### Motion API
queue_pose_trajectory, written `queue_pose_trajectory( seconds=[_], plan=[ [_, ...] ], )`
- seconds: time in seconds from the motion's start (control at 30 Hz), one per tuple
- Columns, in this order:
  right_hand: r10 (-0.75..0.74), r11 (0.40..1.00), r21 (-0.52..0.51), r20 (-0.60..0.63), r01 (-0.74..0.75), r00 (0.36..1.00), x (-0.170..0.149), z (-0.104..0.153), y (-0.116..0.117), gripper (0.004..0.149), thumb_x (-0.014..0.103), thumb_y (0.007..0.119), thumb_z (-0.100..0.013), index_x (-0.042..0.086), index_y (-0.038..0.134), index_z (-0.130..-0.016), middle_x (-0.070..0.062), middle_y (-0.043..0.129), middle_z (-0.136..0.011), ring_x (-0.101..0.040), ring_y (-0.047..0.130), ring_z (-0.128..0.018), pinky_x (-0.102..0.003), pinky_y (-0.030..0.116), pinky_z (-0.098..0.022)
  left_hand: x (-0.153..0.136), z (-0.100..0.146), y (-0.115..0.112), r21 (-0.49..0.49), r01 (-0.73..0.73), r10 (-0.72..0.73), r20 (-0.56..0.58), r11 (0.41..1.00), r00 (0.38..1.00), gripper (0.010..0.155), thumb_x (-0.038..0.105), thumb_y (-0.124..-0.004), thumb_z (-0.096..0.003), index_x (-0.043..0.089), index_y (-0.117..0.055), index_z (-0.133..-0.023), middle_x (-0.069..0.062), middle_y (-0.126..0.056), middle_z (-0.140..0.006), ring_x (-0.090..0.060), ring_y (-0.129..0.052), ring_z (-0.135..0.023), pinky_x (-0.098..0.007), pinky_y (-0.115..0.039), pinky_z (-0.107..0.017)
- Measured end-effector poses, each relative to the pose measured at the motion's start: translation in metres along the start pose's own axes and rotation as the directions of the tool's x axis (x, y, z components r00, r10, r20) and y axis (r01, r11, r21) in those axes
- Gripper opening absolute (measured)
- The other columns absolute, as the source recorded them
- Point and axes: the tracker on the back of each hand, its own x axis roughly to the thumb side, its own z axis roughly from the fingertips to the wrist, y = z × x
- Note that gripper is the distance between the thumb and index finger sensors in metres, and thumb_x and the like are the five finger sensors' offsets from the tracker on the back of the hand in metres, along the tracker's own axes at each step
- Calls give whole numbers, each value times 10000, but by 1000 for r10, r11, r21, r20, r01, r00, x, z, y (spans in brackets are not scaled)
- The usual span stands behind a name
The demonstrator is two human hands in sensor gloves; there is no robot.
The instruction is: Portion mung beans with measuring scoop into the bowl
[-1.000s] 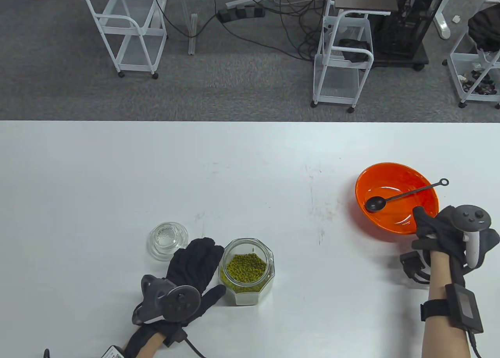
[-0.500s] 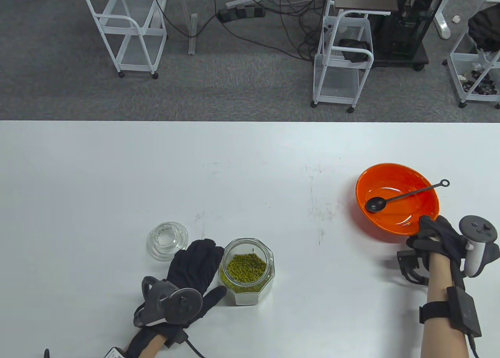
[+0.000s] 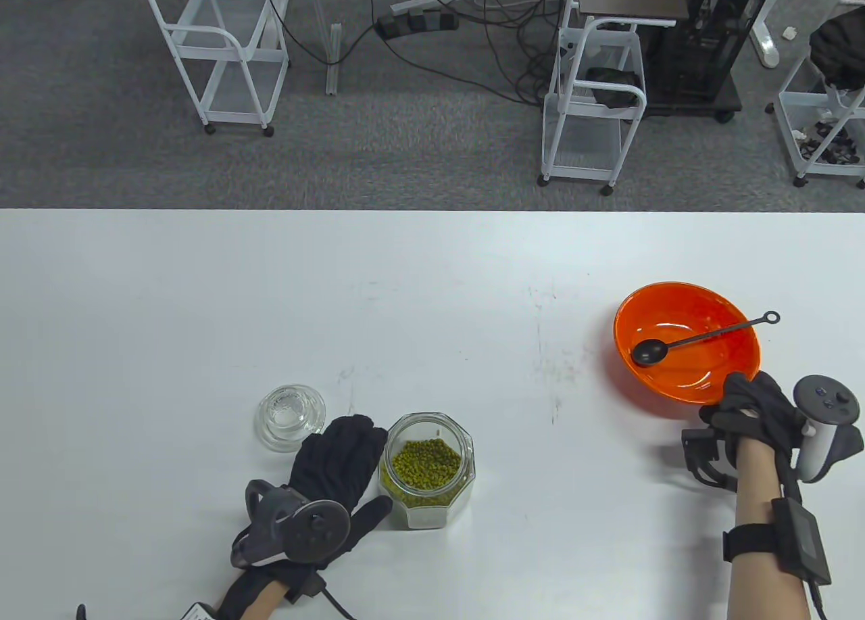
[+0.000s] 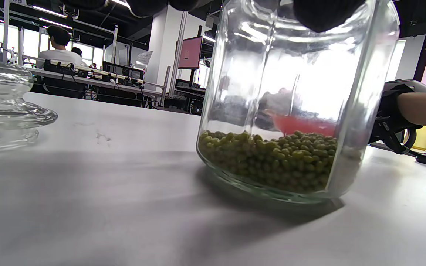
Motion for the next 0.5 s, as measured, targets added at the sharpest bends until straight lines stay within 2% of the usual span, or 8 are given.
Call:
queue_pose_trajectory(
  seconds=[0.27,0.5],
  plan=[
    [-17,1000,25,78,15,997,14,21,6,629,357,717,-544,-46,602,-1014,-210,976,-627,-247,1065,-291,-371,949,-182,1,0,-1,0,-3,3,0,1000,1000,881,580,-637,-554,177,-201,-1205,-226,-277,-1261,-500,-383,-1153,-754,-446,-753],
    [-27,994,108,174,8,984,32,48,20,631,354,724,-537,-44,602,-1012,-203,980,-619,-243,1065,-285,-371,949,-176,1,0,-1,0,-13,13,-1,1000,1000,879,578,-638,-554,177,-205,-1206,-230,-276,-1260,-504,-383,-1151,-756,-446,-752]
  ],
)
